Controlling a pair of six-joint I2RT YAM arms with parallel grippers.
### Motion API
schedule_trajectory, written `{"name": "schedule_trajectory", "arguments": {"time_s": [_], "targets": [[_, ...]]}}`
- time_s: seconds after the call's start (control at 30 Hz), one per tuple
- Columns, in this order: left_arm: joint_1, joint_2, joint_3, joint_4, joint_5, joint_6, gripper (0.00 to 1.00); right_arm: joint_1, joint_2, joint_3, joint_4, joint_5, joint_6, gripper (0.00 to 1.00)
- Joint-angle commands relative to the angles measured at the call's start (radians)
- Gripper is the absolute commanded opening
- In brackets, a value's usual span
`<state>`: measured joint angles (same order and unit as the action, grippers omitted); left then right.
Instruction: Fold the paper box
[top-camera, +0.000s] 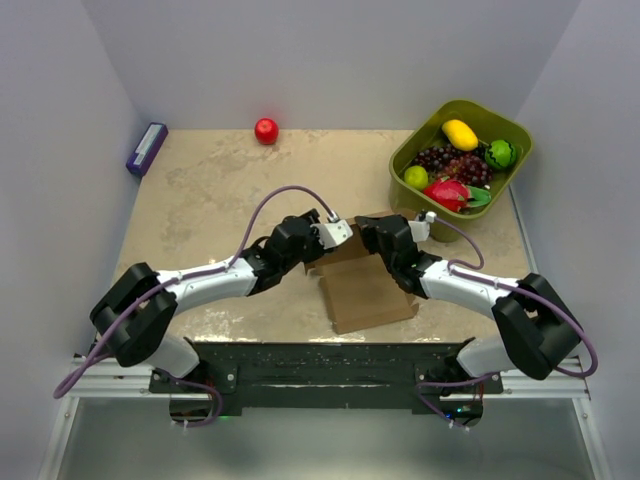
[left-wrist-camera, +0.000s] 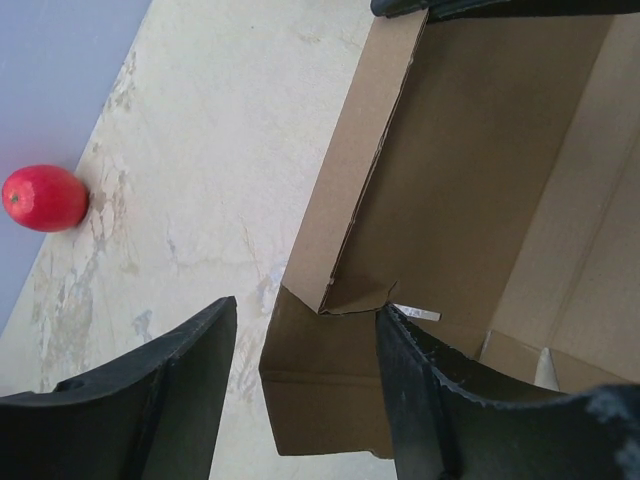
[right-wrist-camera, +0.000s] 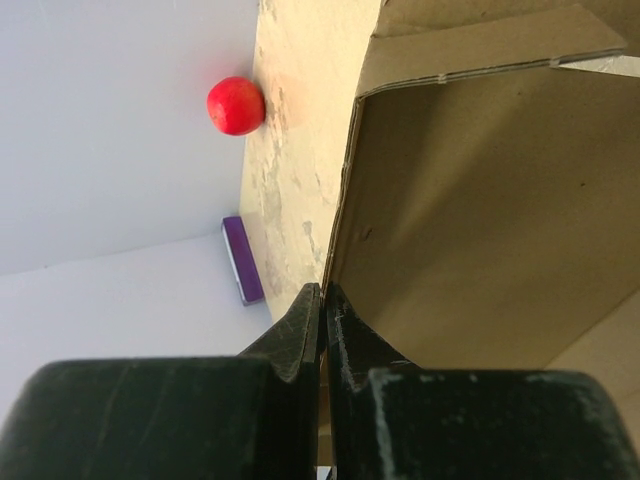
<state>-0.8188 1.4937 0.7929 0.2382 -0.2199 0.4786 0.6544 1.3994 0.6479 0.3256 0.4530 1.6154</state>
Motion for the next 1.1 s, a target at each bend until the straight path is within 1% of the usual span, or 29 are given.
{"name": "schedule_trajectory", "arguments": {"time_s": [0.0,0.17,0.37,0.53,0.6,0.73,0.93,1.03,1.07], "targets": [[0.01,0.008,0.012,0.065,0.019,0.031,0.61,0.002,-0.036,-0.002,0.029,0.021,-0.011,0.0],[0.015,0.02,0.022,0.095,0.042,0.043,0.6,0.004,-0.033,-0.001,0.032,0.018,-0.015,0.0],[0.015,0.062,0.043,0.116,0.059,0.055,0.55,0.004,-0.031,0.002,0.036,0.012,-0.023,0.0],[0.015,0.045,0.025,0.177,0.056,0.066,0.48,0.004,-0.03,0.002,0.038,0.007,-0.025,0.0],[0.01,0.037,0.022,0.19,0.063,0.068,0.43,0.004,-0.025,0.004,0.039,0.006,-0.026,0.0],[0.01,0.023,0.017,0.207,0.073,0.071,0.41,0.002,-0.014,0.01,0.047,-0.005,-0.029,0.0],[0.001,0.043,0.035,0.188,0.085,0.074,0.37,0.002,-0.002,0.013,0.058,-0.014,-0.032,0.0],[-0.009,0.059,0.049,0.182,0.079,0.081,0.33,0.002,0.003,0.013,0.064,-0.02,-0.034,0.0],[-0.013,0.062,0.055,0.181,0.073,0.084,0.3,0.004,0.006,0.013,0.064,-0.022,-0.032,0.0]]}}
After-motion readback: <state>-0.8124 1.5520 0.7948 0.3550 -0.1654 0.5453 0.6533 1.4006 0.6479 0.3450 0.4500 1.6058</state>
